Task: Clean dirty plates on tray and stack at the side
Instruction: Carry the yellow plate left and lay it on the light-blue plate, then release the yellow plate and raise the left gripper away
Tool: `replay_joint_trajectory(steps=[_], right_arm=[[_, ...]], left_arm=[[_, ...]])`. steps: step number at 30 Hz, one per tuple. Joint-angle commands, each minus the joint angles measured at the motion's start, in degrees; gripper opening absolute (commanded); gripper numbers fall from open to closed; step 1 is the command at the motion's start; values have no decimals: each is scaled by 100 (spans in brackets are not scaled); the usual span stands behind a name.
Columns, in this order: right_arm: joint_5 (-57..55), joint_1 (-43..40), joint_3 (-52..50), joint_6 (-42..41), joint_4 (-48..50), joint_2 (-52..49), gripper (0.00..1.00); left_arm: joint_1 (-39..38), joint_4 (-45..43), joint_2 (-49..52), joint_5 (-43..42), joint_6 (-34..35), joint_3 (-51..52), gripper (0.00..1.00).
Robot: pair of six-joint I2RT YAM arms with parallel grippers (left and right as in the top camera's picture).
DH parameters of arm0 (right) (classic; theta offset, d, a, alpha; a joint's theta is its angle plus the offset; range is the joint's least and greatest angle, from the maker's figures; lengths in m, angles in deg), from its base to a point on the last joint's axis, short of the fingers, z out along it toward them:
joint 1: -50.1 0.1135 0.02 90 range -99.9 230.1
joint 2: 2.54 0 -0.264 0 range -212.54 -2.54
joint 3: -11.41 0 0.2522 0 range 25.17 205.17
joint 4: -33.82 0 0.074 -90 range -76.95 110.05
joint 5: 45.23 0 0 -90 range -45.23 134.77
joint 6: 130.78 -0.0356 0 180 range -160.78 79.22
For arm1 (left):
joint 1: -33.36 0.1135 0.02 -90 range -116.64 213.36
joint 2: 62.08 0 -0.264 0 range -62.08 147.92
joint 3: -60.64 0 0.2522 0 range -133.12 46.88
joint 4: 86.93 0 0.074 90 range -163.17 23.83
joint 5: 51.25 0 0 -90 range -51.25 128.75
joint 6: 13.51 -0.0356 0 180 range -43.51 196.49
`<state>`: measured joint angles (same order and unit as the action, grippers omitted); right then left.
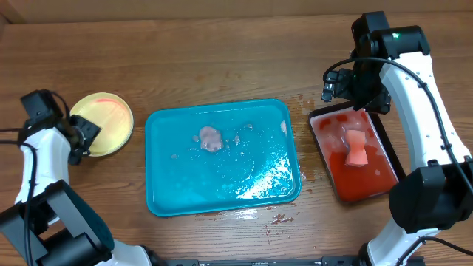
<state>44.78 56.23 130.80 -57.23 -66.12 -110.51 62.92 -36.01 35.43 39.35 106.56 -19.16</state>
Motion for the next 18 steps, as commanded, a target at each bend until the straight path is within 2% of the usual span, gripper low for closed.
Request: replay_joint_trajectory(steps=[1, 8, 11, 15, 18], right_arm=[[13, 22, 9, 17, 13, 155, 100], [7, 22, 15, 22, 74, 155, 100], [2, 22, 74, 24, 96, 157, 100], [-59, 24, 293, 31, 83, 247, 100], [-334, 37, 433, 48, 85, 437, 100]], left_arm=[[-179, -13, 24, -24, -96, -48, 78], [-715, 627, -94, 76, -586, -778, 85], [-1178, 1069, -223, 385, -726, -1224, 85], [-1947, 1770, -321, 396, -1128, -1746, 86], [-2516, 2168, -382, 555, -1261, -1954, 92]])
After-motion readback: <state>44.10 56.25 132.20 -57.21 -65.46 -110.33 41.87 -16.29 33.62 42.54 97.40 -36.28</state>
